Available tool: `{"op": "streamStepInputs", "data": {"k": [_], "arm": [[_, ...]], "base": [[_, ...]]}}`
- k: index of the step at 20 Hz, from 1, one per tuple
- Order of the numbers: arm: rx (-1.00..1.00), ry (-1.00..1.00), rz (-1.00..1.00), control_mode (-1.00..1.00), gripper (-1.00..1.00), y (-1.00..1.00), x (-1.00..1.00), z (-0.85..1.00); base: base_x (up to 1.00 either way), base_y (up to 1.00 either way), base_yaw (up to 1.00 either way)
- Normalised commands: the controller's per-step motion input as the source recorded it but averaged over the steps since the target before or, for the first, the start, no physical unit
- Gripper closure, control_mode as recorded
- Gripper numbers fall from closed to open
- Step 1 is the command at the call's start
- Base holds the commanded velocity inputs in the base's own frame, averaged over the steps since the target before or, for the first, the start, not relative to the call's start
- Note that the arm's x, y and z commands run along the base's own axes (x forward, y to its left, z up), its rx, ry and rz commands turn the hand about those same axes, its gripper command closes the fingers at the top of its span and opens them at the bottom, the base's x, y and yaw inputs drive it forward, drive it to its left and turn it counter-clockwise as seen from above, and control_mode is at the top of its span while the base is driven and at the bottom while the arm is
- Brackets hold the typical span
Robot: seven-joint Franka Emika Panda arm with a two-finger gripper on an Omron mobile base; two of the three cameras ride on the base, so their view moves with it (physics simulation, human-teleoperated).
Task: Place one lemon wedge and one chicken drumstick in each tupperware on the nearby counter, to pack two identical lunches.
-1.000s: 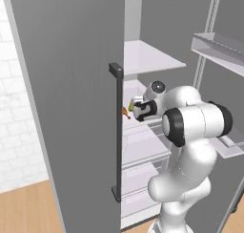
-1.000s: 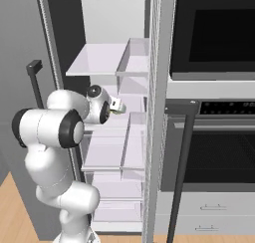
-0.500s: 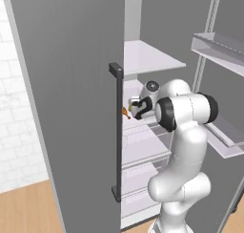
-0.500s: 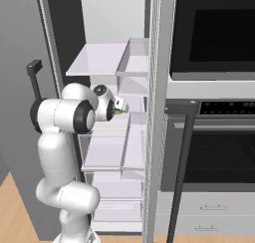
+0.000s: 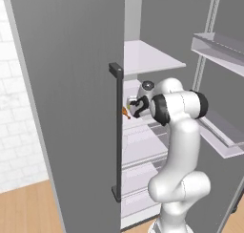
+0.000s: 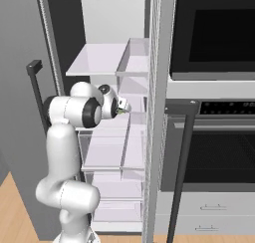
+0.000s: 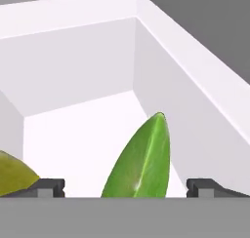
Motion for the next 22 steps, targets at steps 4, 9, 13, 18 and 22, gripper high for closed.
{"op": "streamStepInputs", "data": {"k": [4,9,13,18,22], "arm": [[0.00,0.11,-0.09,-1.00,1.00,-0.09,0.00,-0.48],[0.00,0.08,-0.07,-1.00,1.00,-0.01,0.00,-0.38],[0.00,-0.01,0.00,-1.00,1.00,0.00,-0.58,-0.12],[0.00,-0.04,-0.02,-1.00,1.00,0.00,-1.00,-0.44],[0.00,-0.15,-0.01,-1.00,1.00,0.00,-1.00,-0.30]], "base": [[0.00,0.00,0.00],[0.00,0.00,0.00],[0.00,0.00,0.00],[0.00,0.00,0.00],[0.00,0.00,0.00]]}}
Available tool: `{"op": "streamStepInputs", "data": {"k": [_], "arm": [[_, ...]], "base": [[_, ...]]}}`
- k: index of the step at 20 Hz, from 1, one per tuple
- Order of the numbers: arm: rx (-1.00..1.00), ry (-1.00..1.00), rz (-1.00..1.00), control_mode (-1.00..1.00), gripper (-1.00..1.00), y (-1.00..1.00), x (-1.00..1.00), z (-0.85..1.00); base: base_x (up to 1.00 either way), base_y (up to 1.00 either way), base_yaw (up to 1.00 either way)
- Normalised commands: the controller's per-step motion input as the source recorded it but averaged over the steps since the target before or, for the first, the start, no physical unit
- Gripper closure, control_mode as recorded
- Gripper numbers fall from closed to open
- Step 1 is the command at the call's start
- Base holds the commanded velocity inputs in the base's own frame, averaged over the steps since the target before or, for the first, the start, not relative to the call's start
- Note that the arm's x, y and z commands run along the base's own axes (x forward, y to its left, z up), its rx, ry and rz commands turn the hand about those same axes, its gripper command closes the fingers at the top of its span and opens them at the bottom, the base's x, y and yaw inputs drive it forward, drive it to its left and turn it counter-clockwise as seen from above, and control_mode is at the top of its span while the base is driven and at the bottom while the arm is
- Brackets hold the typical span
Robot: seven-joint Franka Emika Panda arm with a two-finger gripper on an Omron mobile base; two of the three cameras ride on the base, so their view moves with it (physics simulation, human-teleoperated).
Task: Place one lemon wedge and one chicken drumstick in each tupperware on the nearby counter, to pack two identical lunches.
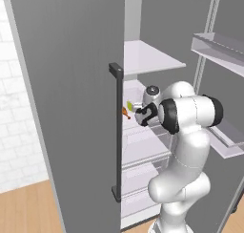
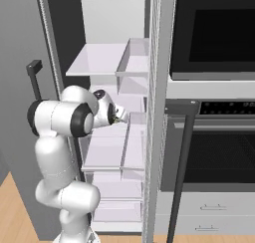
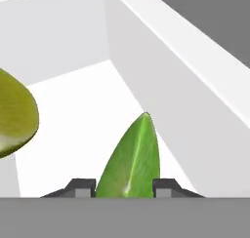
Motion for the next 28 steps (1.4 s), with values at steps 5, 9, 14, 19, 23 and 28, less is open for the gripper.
{"op": "streamStepInputs", "data": {"k": [5,9,14,19,23,28], "arm": [[0.02,-0.07,0.00,-1.00,1.00,0.00,-1.00,0.40],[0.00,0.00,0.01,-1.00,1.00,0.00,-1.00,0.67],[0.00,-0.03,0.06,-1.00,1.00,0.00,-0.99,0.81],[0.00,0.05,0.07,-1.00,1.00,0.00,-0.73,1.00],[0.00,0.22,0.10,-1.00,1.00,0.06,-0.67,0.81],[0.00,0.11,0.06,-1.00,1.00,0.02,-0.77,0.69]], "base": [[0.00,0.00,0.00],[0.00,0.00,0.00],[0.00,0.00,0.00],[0.00,0.00,0.00],[0.00,0.00,0.00],[0.00,0.00,0.00]]}}
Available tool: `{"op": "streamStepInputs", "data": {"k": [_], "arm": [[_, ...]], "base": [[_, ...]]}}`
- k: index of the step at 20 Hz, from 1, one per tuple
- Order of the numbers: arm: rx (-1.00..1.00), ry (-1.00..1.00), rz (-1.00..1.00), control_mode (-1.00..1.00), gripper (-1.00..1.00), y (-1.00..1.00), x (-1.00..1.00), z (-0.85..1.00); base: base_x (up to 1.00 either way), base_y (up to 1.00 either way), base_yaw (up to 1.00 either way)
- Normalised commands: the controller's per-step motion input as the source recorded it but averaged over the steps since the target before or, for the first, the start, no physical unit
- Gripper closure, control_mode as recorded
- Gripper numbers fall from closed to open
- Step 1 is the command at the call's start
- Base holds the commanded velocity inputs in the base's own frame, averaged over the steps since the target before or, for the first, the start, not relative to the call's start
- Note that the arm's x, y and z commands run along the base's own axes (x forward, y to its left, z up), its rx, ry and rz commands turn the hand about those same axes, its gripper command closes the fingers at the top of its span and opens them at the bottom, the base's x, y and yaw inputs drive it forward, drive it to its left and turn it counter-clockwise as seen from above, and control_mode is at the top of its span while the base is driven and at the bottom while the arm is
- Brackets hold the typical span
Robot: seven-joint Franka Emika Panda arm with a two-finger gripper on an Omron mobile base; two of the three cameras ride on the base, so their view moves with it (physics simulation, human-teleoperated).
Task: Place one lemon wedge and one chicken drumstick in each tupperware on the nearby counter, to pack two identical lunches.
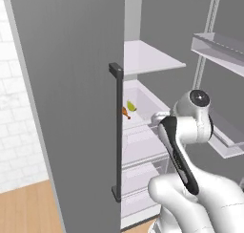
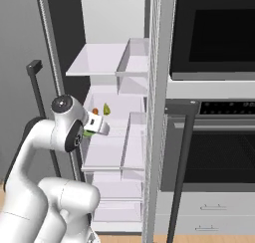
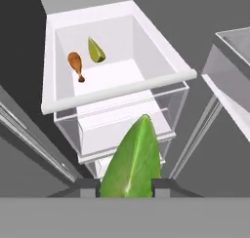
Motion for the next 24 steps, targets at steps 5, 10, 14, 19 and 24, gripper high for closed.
{"op": "streamStepInputs", "data": {"k": [5,10,14,19,24], "arm": [[0.00,0.00,0.07,-1.00,1.00,0.00,-0.93,0.57],[-0.04,0.00,0.02,-1.00,1.00,0.08,-1.00,0.16],[-0.01,0.00,0.01,1.00,1.00,0.00,-0.25,0.00],[0.00,0.00,0.00,1.00,1.00,0.00,0.00,0.00],[0.00,0.00,0.00,1.00,1.00,0.00,0.00,0.00]], "base": [[0.00,0.00,0.00],[0.00,0.00,0.00],[-0.75,-0.07,0.01],[-0.98,-0.88,-0.07],[-0.70,-1.00,-0.16]]}}
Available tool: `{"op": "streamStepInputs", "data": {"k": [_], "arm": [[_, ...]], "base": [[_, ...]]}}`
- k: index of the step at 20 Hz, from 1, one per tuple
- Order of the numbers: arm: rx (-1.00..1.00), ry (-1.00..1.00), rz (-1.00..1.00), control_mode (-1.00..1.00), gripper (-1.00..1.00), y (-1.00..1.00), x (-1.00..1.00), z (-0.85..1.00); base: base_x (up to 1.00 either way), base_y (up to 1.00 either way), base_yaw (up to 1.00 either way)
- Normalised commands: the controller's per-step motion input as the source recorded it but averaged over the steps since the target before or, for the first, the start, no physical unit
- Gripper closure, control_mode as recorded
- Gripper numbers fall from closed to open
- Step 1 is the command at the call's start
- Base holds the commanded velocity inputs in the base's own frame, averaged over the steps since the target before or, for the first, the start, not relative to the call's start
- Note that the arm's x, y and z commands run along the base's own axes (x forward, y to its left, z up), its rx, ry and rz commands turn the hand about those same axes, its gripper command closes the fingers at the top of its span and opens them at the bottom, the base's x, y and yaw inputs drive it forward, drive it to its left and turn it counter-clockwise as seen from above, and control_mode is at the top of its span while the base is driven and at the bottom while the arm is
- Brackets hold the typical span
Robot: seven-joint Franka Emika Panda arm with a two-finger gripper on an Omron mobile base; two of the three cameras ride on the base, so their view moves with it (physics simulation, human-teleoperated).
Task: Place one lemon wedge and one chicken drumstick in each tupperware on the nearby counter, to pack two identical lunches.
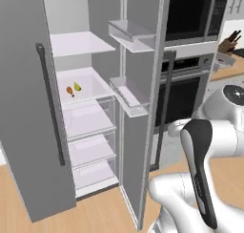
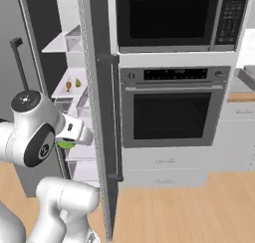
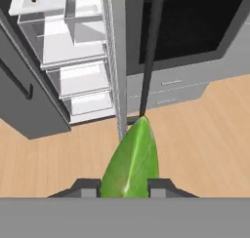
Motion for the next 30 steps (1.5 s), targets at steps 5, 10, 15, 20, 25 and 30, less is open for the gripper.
{"op": "streamStepInputs", "data": {"k": [5,10,15,20,25,30], "arm": [[0.00,0.00,0.00,1.00,1.00,0.00,0.00,0.00],[0.00,0.00,0.00,1.00,1.00,0.00,0.00,0.00],[0.00,0.00,0.00,1.00,1.00,0.00,0.00,0.00],[0.00,0.00,0.00,1.00,1.00,0.00,0.00,0.00],[0.00,0.00,0.00,1.00,1.00,0.00,0.00,0.00],[0.00,0.00,0.00,1.00,1.00,0.00,0.00,0.00]], "base": [[-0.09,-1.00,-0.20],[0.39,-1.00,-0.15],[1.00,-1.00,-0.10],[1.00,-1.00,-0.01],[1.00,-1.00,0.14],[1.00,-1.00,0.21]]}}
